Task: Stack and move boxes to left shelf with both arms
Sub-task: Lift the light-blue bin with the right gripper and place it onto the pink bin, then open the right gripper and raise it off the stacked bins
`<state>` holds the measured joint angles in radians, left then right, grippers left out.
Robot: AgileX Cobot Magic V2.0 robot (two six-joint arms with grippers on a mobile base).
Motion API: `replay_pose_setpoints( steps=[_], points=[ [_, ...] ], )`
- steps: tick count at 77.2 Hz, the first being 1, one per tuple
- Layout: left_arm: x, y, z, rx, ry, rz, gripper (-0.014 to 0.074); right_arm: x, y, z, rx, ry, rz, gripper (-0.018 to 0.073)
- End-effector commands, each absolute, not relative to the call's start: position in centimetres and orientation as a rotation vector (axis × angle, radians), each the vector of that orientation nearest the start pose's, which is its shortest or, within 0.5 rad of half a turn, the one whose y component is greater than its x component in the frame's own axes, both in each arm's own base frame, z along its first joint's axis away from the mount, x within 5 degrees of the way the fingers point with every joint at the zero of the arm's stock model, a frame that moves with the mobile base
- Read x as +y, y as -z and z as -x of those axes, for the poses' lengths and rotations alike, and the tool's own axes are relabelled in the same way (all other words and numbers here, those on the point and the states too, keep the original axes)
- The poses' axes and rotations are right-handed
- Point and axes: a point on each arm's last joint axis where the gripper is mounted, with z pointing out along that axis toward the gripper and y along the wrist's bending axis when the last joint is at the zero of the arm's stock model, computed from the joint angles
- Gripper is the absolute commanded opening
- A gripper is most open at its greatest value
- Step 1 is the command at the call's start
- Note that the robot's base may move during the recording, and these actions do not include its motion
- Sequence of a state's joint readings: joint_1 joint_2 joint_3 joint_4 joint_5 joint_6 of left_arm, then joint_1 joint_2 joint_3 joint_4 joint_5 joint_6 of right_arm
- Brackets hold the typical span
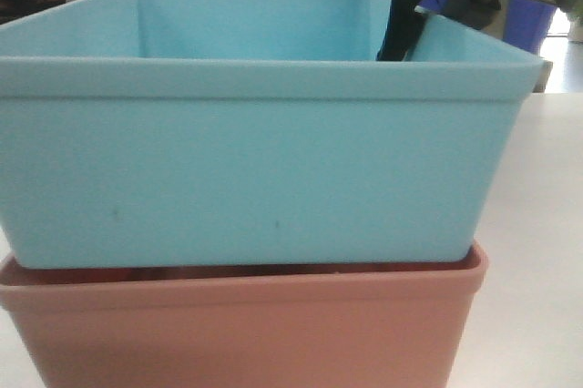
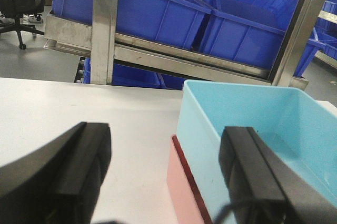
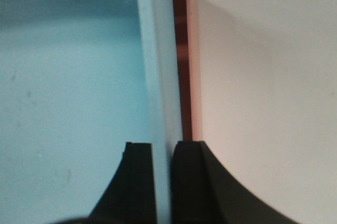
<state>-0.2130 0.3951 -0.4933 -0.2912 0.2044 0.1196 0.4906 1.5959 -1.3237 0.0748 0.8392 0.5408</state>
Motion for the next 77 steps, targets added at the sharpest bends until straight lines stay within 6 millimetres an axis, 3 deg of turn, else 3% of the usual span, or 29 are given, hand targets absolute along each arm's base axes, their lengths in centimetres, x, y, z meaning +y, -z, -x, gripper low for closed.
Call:
replay_pose_setpoints(
  steps=[1,18,28,33,43,49,67,77],
  points=[
    [-2.2,-34.9,-8.4,1.497,0.339,-0.059,0.0353,16.7,-32.8,-30.0,2.521,-0.548,-0.123,0.0057],
    [-2.2,-34.9,-8.4,1.497,0.339,-0.059,0.0353,16.5,-30.7,-29.7,2.546,-0.53,-0.131,0.006],
    [-2.2,-34.9,-8.4,1.497,0.339,-0.059,0.0353,16.5,-30.6,-29.9,2.522,-0.533,-0.106,0.0074],
    [-2.2,-34.9,-8.4,1.497,0.339,-0.059,0.0353,16.6,-30.7,-30.0,2.502,-0.526,-0.06,0.0155],
    [-2.2,-34.9,-8.4,1.497,0.339,-0.059,0.0353,16.5,-31.1,-29.8,2.489,-0.532,-0.055,0.0413],
    [-2.2,-34.9,-8.4,1.497,0.339,-0.059,0.0353,16.3,-31.9,-29.5,2.461,-0.546,-0.054,0.0487],
    [-2.2,-34.9,-8.4,1.497,0.339,-0.059,0.0353,15.0,-35.7,-27.1,2.263,-0.554,0.103,0.0488],
    [-2.2,-34.9,-8.4,1.497,0.339,-0.059,0.0353,14.0,-35.6,-25.4,2.197,-0.558,0.123,0.0488]
  ],
)
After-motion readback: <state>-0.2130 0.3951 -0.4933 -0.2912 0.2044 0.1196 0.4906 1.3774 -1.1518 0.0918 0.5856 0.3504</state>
